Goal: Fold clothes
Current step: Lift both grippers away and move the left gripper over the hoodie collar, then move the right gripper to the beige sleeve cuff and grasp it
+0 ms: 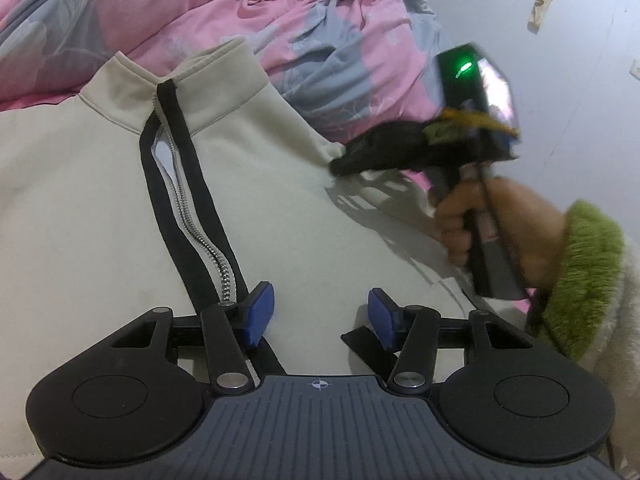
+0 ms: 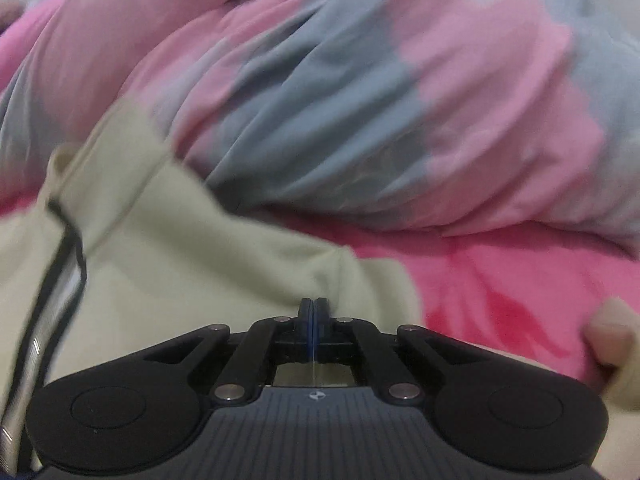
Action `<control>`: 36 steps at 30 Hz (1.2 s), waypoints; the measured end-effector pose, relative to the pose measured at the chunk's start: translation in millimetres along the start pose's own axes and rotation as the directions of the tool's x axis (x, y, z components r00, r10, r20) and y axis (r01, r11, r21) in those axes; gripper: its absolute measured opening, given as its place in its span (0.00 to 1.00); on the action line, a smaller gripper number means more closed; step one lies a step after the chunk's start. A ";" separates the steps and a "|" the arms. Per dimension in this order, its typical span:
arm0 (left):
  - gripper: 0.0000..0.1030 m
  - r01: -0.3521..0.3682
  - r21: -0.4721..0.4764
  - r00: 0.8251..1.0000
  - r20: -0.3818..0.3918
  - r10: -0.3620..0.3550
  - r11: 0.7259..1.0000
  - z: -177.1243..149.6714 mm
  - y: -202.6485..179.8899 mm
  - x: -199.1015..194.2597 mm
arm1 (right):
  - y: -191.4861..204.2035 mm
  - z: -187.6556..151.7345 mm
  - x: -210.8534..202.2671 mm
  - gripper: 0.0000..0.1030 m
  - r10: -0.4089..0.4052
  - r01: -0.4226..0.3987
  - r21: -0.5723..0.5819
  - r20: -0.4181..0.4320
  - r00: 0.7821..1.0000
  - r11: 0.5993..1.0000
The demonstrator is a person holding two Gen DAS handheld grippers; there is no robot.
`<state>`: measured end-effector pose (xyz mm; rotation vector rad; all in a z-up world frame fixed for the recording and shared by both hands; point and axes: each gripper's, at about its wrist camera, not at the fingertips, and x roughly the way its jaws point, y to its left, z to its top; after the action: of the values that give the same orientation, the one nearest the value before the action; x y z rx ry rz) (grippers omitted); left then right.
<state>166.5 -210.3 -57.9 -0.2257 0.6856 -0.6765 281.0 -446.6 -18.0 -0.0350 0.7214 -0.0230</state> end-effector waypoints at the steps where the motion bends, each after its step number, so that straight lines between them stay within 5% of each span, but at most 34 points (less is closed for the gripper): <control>1: 0.51 0.000 0.000 1.000 0.000 0.000 1.000 0.1 0.0 0.1 | -1.4 1.4 -8.3 0.00 0.000 -0.001 0.018 0.010 1.000 1.000; 3: 0.51 -0.005 0.006 1.000 0.000 0.005 1.000 0.4 -0.9 0.5 | -1.8 0.9 -17.8 0.00 0.046 -0.046 0.008 0.017 0.999 0.999; 10: 0.51 -0.003 0.004 1.000 0.005 0.003 1.000 0.3 0.6 0.1 | -18.4 1.8 27.8 0.00 0.002 -0.001 0.062 -0.013 1.000 0.998; 13: 0.51 -0.002 0.002 1.000 0.005 0.002 1.000 0.4 0.4 -0.8 | -25.1 4.8 12.2 0.00 0.012 -0.010 0.175 -0.012 1.000 0.985; 16: 0.51 -0.003 0.003 1.000 0.006 0.003 1.000 0.3 -0.1 -0.9 | -23.3 0.7 -11.4 0.00 0.024 -0.028 0.171 0.024 0.999 0.985; 21: 0.51 0.002 -0.001 1.000 0.008 -0.002 1.000 -0.6 1.8 -1.4 | -45.0 -7.6 23.7 0.00 -0.047 0.048 0.141 -0.008 0.999 0.989; 25: 0.51 0.011 -0.010 1.000 0.009 -0.010 1.000 -0.9 3.8 -1.3 | -85.4 -6.9 -5.2 0.02 -0.035 0.025 0.361 0.022 0.999 0.932; 31: 0.51 0.007 -0.007 1.000 0.008 -0.007 1.000 -0.4 3.0 0.3 | -163.3 -29.4 -113.1 0.32 -0.157 0.048 0.486 0.187 0.970 0.873; 36: 0.51 0.007 -0.005 1.000 0.008 -0.007 1.000 -0.8 3.1 0.0 | -236.2 -53.3 -138.0 0.46 -0.206 0.116 0.596 0.085 0.975 0.795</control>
<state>167.5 -207.8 -59.7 -0.2358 0.6790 -0.6806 140.1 -679.3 42.5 0.4979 0.5354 -0.4082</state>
